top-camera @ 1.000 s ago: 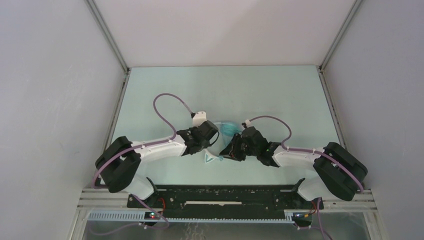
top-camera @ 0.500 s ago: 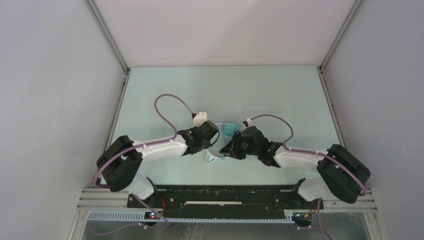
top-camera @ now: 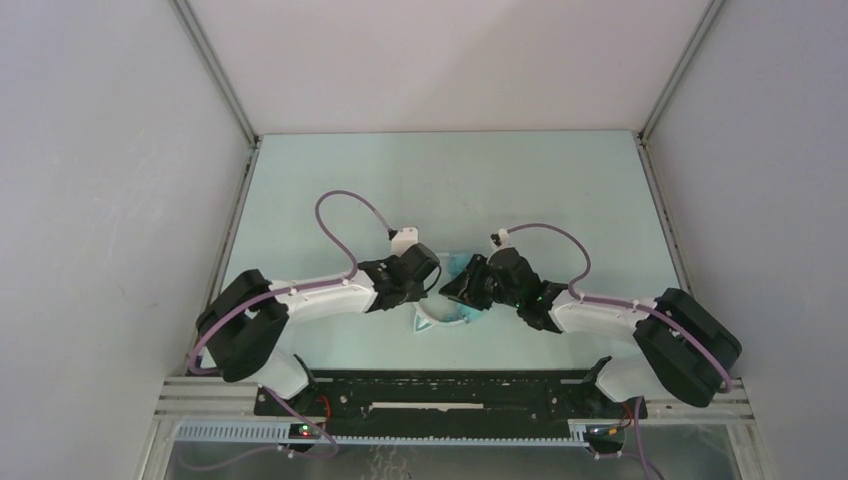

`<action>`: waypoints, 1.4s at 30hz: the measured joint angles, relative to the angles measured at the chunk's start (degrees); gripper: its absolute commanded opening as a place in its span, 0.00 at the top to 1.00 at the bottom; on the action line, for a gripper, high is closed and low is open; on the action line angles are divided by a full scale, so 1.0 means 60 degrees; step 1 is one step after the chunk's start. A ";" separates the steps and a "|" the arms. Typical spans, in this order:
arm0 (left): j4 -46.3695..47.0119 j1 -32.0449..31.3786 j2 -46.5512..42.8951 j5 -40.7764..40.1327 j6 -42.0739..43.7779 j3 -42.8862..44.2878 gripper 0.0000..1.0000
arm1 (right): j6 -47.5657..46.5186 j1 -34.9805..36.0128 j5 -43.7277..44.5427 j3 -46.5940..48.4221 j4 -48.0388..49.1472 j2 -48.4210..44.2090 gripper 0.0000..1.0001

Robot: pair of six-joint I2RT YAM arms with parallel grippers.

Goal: Wrap the headphones

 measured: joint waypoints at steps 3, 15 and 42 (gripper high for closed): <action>0.0000 0.0000 0.0040 0.0011 -0.0004 0.0000 1.00 | -0.0066 0.0004 -0.0004 0.0000 -0.0015 -0.0040 0.57; -0.0168 0.0000 0.0062 0.0069 0.0011 0.0022 1.00 | -0.1381 0.0036 0.1202 0.0565 -0.2539 -0.3574 0.44; -0.1515 0.0160 0.0936 0.1326 0.1322 0.2029 0.38 | -0.3508 -0.2288 0.4080 0.0714 -0.8007 -0.7839 0.15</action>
